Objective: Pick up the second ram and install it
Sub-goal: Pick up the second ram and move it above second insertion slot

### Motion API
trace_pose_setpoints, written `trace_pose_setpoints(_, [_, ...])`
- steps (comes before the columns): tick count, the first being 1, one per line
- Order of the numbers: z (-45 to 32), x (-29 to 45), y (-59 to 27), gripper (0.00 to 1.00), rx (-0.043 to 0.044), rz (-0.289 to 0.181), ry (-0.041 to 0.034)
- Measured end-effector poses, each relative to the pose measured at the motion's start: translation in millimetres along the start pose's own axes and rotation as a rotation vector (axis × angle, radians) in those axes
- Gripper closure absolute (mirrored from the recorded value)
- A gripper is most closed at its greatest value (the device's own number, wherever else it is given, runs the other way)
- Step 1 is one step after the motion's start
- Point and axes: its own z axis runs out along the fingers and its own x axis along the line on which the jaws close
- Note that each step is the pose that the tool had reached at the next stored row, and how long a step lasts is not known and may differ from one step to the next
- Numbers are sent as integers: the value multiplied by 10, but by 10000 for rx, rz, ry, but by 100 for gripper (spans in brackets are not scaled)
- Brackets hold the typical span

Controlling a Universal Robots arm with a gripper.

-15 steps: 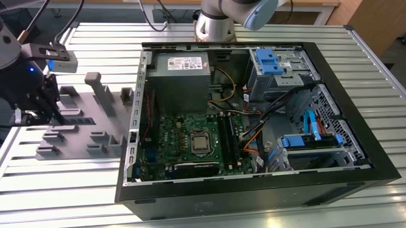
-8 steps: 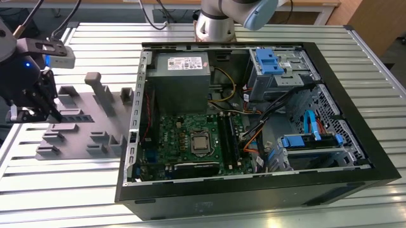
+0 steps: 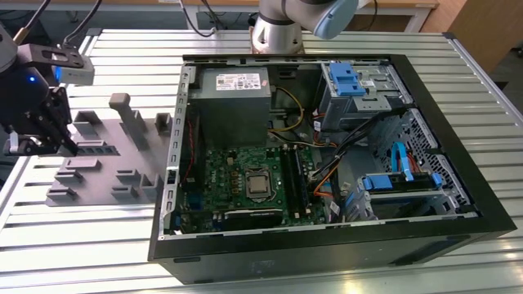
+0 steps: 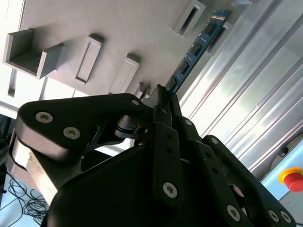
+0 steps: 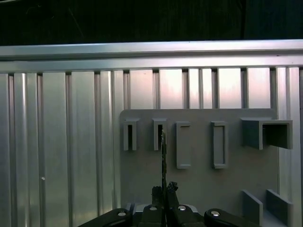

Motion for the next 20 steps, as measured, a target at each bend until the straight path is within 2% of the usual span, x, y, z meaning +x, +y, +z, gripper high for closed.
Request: trace_pose_setpoints(20, [-123,0,-2,86,0,0,0])
